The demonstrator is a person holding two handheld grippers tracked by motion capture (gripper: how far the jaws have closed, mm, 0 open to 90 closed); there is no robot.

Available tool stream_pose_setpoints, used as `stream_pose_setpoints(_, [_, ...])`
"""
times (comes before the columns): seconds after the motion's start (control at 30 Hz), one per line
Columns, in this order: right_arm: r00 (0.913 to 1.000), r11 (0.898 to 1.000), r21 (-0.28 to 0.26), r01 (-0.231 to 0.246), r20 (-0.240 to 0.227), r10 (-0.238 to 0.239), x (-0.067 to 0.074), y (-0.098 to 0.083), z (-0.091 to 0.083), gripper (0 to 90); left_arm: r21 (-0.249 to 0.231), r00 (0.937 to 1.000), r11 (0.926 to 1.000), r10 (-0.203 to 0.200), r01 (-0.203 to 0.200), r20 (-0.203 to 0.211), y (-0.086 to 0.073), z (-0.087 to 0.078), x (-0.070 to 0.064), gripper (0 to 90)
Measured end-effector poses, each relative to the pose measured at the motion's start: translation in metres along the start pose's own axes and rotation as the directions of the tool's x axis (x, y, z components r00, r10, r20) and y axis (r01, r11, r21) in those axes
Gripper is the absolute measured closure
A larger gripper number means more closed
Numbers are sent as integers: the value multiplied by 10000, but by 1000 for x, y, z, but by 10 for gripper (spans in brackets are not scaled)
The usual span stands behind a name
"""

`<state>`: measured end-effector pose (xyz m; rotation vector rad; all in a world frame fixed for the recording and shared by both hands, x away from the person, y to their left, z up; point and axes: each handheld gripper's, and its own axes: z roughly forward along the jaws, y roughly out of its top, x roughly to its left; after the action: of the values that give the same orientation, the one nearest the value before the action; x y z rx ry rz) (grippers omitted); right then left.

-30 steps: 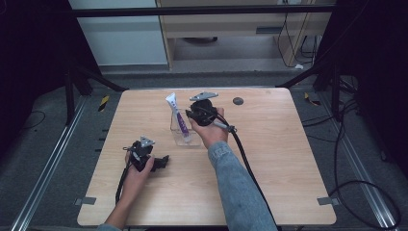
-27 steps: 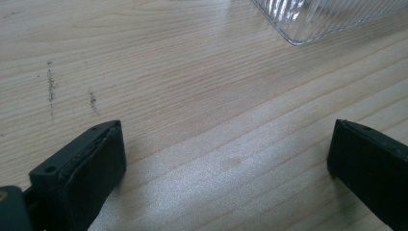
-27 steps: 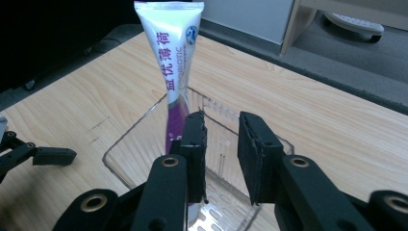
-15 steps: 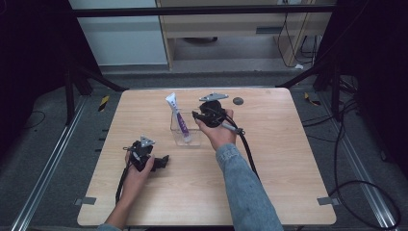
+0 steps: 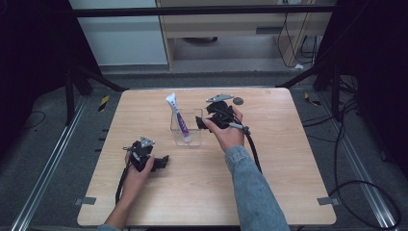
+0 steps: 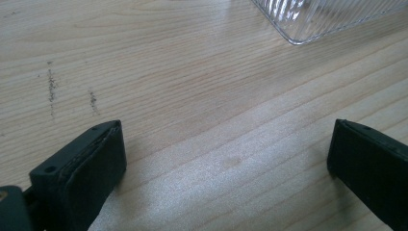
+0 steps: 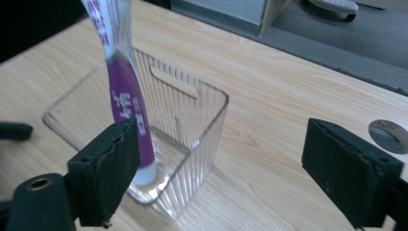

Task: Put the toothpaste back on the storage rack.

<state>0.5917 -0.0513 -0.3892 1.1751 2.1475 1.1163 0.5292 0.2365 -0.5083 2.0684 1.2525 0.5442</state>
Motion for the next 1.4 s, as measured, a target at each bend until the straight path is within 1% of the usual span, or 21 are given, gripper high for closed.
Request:
stream_pose_setpoints(0.03, [10000,9999,72,79,37,-80,-2,-2,-1,120,1,10000,10000,3,-3,-1,0,0,0,0])
stream_pose_setpoints(0.13, [10000,10000,56,43,66,-44,-5,-4,-2,119,2,10000,10000,3,-3,1,0,0,0,0])
stream_pose_setpoints(0.2, [9995,10000,30,-84,311,83,-10,-9,-3,130,-4,10000,10000,1,-1,-1,0,0,0,0])
stream_pose_setpoints(0.3, [9990,9996,57,-284,335,282,-16,-16,-6,117,-1,10000,10000,1,-1,0,0,0,0,0])
stream_pose_setpoints(0.33, [9990,9996,57,-284,335,282,-16,-16,-6,117,-1,10000,10000,1,-1,0,0,0,0,0])
stream_pose_setpoints(0.37, [9982,9988,41,-486,362,484,-22,-21,-7,123,-1,10000,10000,0,0,1,0,0,0,0])
stream_pose_setpoints(0.43, [9972,9978,123,-655,356,650,-28,-26,-10,126,0,10000,10000,0,0,-2,0,0,0,0])
stream_pose_setpoints(0.47, [9972,9978,123,-655,356,650,-28,-26,-10,126,0,10000,10000,0,0,-2,0,0,0,0])
stream_pose_setpoints(0.5, [9966,9974,157,-701,445,694,-34,-31,-12,123,-1,10000,10000,-3,3,-1,0,0,0,0])
stream_pose_setpoints(0.53, [9966,9974,157,-701,445,694,-34,-31,-12,123,-1,10000,10000,-3,3,-1,0,0,0,0])
stream_pose_setpoints(0.57, [9961,9972,150,-735,490,727,-39,-36,-15,116,-4,10000,10000,-4,4,-2,0,0,0,0])
stream_pose_setpoints(0.67, [9958,9972,159,-727,568,717,-44,-41,-18,103,-2,10000,10000,-3,3,0,0,0,0,0])
stream_pose_setpoints(0.7, [9950,9973,60,-733,691,727,-48,-45,-21,85,-4,10000,10000,-5,5,0,0,0,0,0])
stream_pose_setpoints(0.77, [9949,9976,10,-694,735,692,-50,-48,-23,78,-3,10000,10000,-6,6,-1,0,0,0,0])
stream_pose_setpoints(0.9, [9928,9973,176,-717,978,697,-58,-62,-27,62,-2,10000,10000,-3,3,-1,0,0,0,0])
stream_pose_setpoints(0.97, [9925,9977,202,-649,1050,625,-60,-64,-29,61,-4,10000,10000,-3,3,-1,0,0,0,0])
stream_pose_setpoints(1.03, [9911,9962,268,-827,1072,794,-64,-73,-31,61,-5,10000,10000,-6,6,-1,0,0,0,0])
stream_pose_setpoints(1.13, [9903,9956,418,-835,1145,782,-68,-81,-34,64,-11,10000,10000,-10,10,1,0,0,0,0])
stream_pose_setpoints(1.2, [9895,9951,407,-905,1169,852,-69,-84,-34,64,-8,10000,10000,-9,9,1,0,0,0,0])
stream_pose_setpoints(1.23, [9886,9946,418,-950,1215,893,-71,-89,-36,65,-3,10000,10000,-2,2,-2,0,0,0,0])
stream_pose_setpoints(1.4, [9862,9922,625,-1082,1322,992,-77,-101,-37,65,8,10000,10000,8,-8,-3,0,0,0,0])
